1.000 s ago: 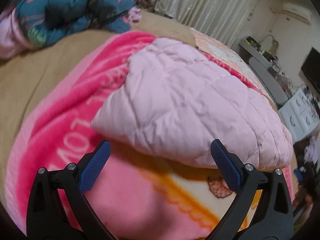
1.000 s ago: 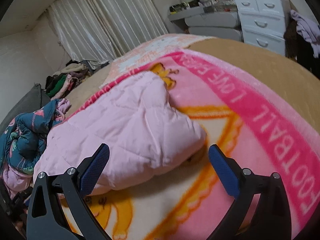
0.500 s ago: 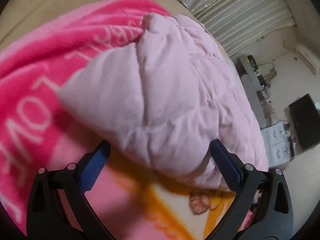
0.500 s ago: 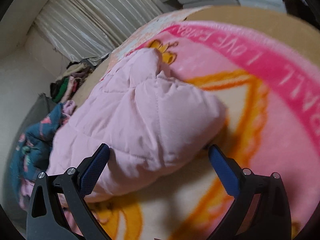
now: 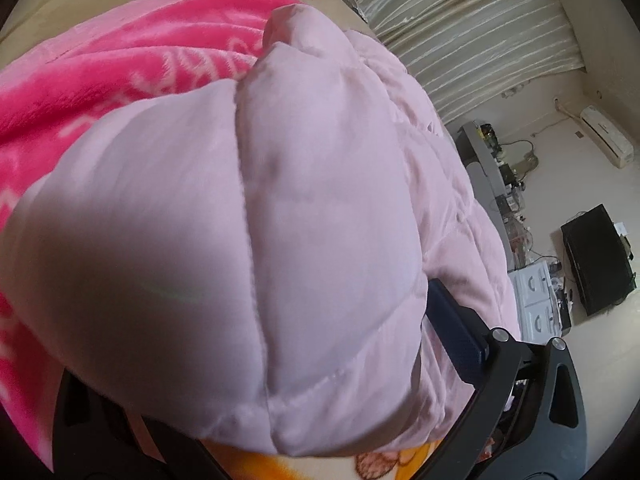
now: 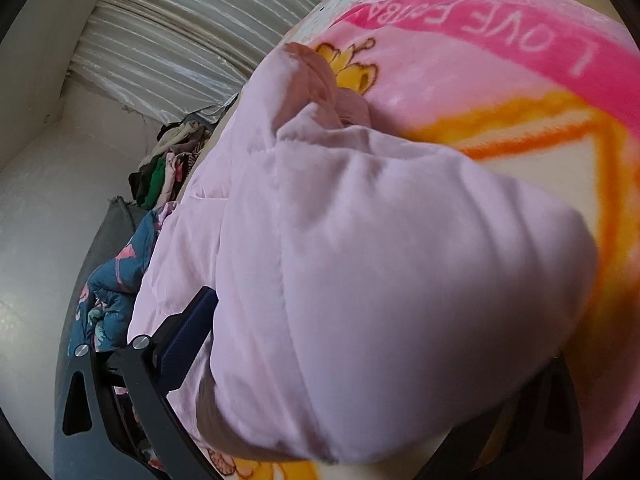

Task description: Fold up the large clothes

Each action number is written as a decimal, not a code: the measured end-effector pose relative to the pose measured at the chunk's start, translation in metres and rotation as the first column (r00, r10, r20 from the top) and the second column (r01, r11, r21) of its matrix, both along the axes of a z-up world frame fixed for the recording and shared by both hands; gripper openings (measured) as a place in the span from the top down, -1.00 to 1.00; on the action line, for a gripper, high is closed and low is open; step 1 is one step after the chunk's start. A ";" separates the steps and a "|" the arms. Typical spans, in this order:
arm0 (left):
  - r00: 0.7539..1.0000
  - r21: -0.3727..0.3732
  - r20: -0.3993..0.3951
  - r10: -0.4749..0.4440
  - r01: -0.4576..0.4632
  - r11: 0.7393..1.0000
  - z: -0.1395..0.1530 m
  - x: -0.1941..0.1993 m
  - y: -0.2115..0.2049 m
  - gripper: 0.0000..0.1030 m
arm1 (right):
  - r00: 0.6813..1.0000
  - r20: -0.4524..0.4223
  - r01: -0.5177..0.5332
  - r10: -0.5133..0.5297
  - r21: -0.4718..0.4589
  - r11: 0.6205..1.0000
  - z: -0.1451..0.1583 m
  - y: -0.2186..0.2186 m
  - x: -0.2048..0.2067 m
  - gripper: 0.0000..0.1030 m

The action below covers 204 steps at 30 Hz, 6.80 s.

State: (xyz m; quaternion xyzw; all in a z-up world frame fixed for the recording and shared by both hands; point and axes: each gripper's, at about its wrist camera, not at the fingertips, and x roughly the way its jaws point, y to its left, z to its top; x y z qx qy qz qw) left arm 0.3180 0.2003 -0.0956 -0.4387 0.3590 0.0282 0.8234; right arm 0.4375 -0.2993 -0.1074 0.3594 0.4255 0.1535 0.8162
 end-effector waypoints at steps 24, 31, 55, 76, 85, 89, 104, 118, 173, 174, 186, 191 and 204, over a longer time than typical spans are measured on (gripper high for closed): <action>0.978 0.331 0.186 -0.098 0.032 0.943 0.112 -0.035 -0.052 0.37 | 0.884 0.407 -0.047 0.230 -0.413 0.910 0.119 0.044 -0.085 0.41; 0.975 0.373 0.173 -0.138 0.065 0.926 0.111 -0.082 -0.065 0.37 | 0.854 0.448 -0.043 0.264 -0.445 0.894 0.133 0.039 -0.134 0.41; 0.978 0.410 0.158 -0.134 0.058 0.910 0.091 -0.171 -0.077 0.36 | 0.893 0.403 -0.016 0.199 -0.414 0.910 0.107 0.015 -0.243 0.41; 0.999 0.263 0.034 -0.035 0.025 0.964 0.042 -0.202 -0.049 -0.58 | 0.996 -0.024 0.087 -0.091 -0.130 0.988 0.034 -0.043 -0.237 -0.89; 0.996 0.320 0.073 0.048 -0.069 0.945 0.072 -0.257 -0.035 -0.82 | 0.962 0.158 0.255 -0.222 -0.231 0.939 0.073 -0.064 -0.297 -0.92; 0.993 0.411 0.110 0.049 -0.091 0.907 0.098 -0.279 -0.042 -0.82 | 0.917 0.359 0.297 -0.171 -0.331 0.896 0.116 -0.050 -0.337 -0.92; 0.978 0.594 0.180 -0.103 -0.025 0.804 0.154 -0.321 -0.123 -0.82 | 0.802 0.566 0.177 0.188 -0.527 0.831 0.190 0.018 -0.436 -0.92; 0.971 0.653 0.137 -0.195 0.059 0.755 0.133 -0.347 -0.166 -0.82 | 0.835 0.425 0.046 0.350 -0.688 0.724 0.154 0.067 -0.470 -0.92; 0.969 0.650 0.138 -0.203 0.066 0.757 0.136 -0.350 -0.176 -0.82 | 0.844 0.422 0.039 0.330 -0.663 0.748 0.155 0.068 -0.463 -0.92; 0.969 0.649 0.139 -0.204 0.067 0.758 0.136 -0.350 -0.176 -0.82 | 0.844 0.423 0.041 0.330 -0.664 0.747 0.156 0.068 -0.463 -0.92; 0.972 0.650 0.135 -0.194 0.061 0.757 0.135 -0.353 -0.176 -0.82 | 0.844 0.422 0.041 0.330 -0.664 0.747 0.155 0.069 -0.463 -0.92; 0.971 0.651 0.135 -0.197 0.063 0.756 0.135 -0.353 -0.176 -0.82 | 0.845 0.422 0.041 0.329 -0.663 0.747 0.155 0.069 -0.464 -0.92; 0.972 0.650 0.133 -0.196 0.063 0.757 0.135 -0.354 -0.176 -0.82 | 0.845 0.423 0.044 0.328 -0.665 0.746 0.156 0.070 -0.465 -0.92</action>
